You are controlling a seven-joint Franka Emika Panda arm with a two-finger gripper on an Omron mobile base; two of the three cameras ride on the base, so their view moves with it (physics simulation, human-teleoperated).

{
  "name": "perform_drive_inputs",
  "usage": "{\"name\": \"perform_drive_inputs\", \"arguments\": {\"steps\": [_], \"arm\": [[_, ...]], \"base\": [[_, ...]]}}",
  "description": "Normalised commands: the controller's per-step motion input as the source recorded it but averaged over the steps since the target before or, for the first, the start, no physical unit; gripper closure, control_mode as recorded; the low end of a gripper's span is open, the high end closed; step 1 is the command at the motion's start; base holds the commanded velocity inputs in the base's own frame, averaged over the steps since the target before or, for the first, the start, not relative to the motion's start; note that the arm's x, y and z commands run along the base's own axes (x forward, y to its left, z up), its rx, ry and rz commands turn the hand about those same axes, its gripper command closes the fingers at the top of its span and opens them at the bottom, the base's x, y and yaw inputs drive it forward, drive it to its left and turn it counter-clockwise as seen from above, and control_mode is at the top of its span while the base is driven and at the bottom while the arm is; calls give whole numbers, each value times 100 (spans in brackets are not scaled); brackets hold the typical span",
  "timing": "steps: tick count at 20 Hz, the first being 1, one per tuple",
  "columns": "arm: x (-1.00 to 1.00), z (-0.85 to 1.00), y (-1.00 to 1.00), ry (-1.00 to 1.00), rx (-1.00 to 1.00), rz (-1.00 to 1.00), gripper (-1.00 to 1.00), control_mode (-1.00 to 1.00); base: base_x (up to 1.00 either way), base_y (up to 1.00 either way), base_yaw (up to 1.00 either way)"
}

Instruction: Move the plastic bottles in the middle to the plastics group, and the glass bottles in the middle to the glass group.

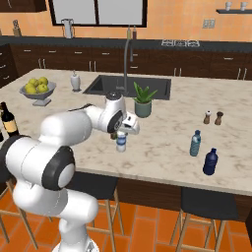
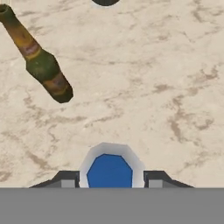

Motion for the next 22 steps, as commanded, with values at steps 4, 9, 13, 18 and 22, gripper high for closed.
{"name": "perform_drive_inputs", "arguments": {"steps": [4, 9, 13, 18, 22], "arm": [[-7, 5, -100, 6, 4, -13, 100, -100], [-3, 0, -99, 11, -2, -14, 100, -100], [0, 0, -92, 8, -9, -14, 100, -100], [-1, 0, -87, 2, -1, -12, 100, -100], [-17, -31, -55, -5, -5, -8, 100, -100]], "base": [[0, 0, 0], [0, 0, 0], [0, 0, 0], [0, 0, 0], [0, 0, 0]]}}
